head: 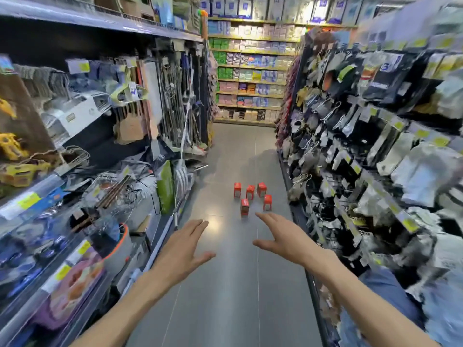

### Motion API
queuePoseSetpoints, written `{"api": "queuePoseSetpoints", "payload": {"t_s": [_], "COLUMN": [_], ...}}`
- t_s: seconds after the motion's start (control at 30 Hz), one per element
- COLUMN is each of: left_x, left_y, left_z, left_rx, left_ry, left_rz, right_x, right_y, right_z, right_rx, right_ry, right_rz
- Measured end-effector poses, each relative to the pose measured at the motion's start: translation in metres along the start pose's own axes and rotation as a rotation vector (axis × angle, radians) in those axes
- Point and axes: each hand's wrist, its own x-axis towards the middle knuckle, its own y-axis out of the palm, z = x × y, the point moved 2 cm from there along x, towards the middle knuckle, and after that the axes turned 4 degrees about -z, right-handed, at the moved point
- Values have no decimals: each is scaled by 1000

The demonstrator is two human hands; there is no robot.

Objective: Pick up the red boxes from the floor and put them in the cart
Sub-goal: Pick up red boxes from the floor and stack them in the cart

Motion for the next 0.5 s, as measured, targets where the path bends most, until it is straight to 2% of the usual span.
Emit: {"api": "queuePoseSetpoints", "payload": {"t_s": [0.5], "left_x": [379], "left_y": [90], "left_z": [195], "left_rx": [-45], "left_ry": [50], "left_rz": [-10], "right_x": [367], "right_y": [34], "right_z": [-168], "right_rx": [24], "right_ry": [93], "right_rz": [-57]}}
